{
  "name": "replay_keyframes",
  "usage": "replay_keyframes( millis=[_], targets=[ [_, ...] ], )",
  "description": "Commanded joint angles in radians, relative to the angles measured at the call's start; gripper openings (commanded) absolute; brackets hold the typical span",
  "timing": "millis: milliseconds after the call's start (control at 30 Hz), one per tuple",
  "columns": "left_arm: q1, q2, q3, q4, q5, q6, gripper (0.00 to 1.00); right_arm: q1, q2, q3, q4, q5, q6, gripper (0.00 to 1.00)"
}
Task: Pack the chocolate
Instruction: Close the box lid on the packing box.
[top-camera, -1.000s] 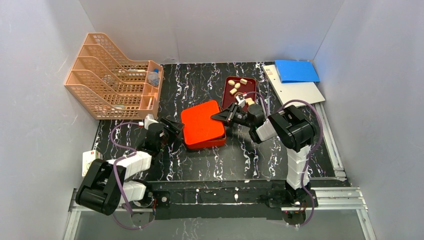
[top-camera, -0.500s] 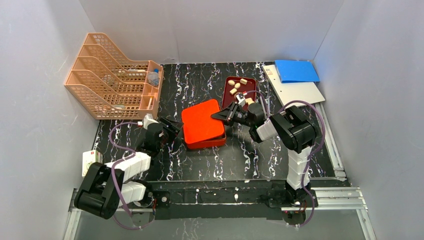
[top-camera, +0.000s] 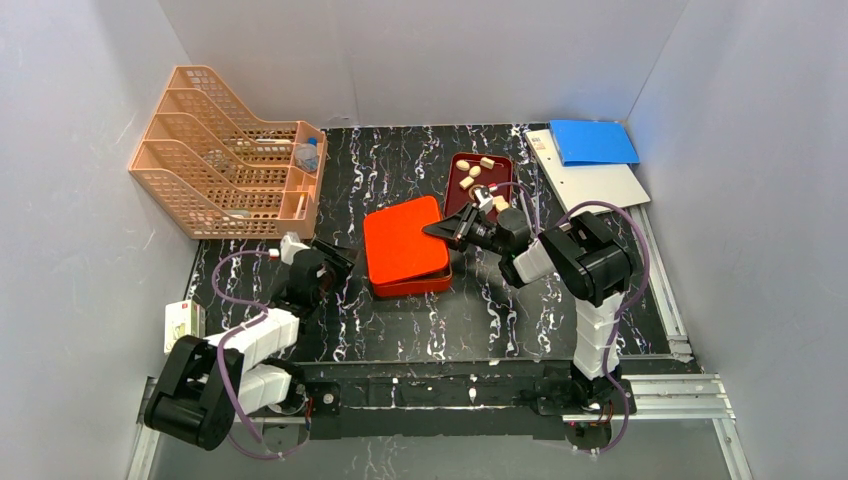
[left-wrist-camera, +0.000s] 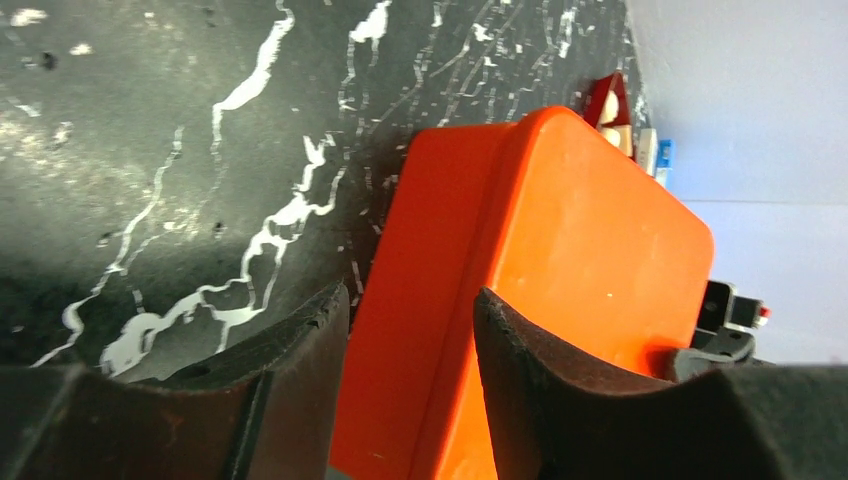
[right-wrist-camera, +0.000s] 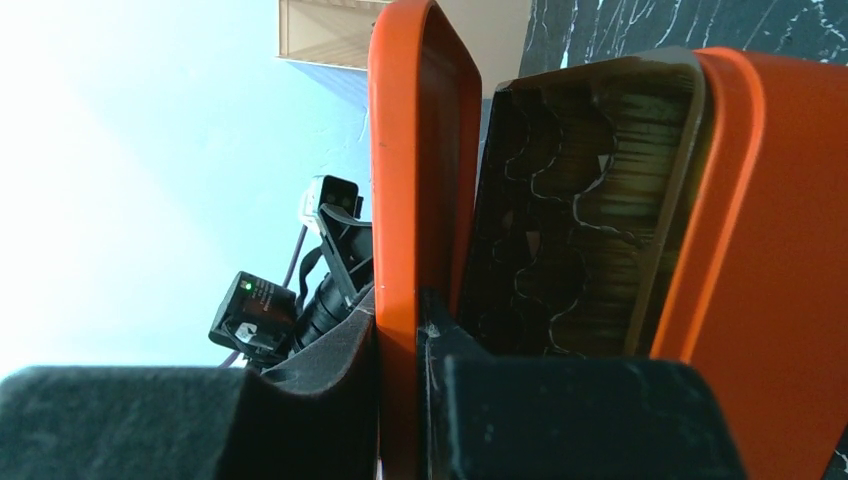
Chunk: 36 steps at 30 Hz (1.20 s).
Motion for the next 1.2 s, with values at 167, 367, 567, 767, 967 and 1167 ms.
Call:
replay_keyframes(
  millis=[167,367,567,767,967,1167],
  targets=[
    [0.003,0.033,0.088,-0.178,-0.109,0.081,0.38,0.001,0.019,-0.005,0.111,0.031,0.010,0.01],
    [0.002,0.112,0.179,-0.198,-0.059,0.184,0.37,0.002,0.027,-0.007,0.109,0.037,0.011,0.03],
    [0.003,0.190,0.255,-0.225,0.002,0.245,0.36,0.004,0.028,-0.011,0.109,0.045,0.007,0.10],
    [0.003,0.237,0.275,-0.226,0.028,0.258,0.35,0.006,0.030,-0.012,0.109,0.050,0.007,0.11],
    [0.003,0.255,0.286,-0.218,0.041,0.261,0.34,0.006,0.035,-0.021,0.118,0.054,0.006,0.14],
    [0.002,0.259,0.303,-0.219,0.056,0.270,0.34,0.005,0.024,-0.031,0.106,0.060,-0.007,0.20]
  ],
)
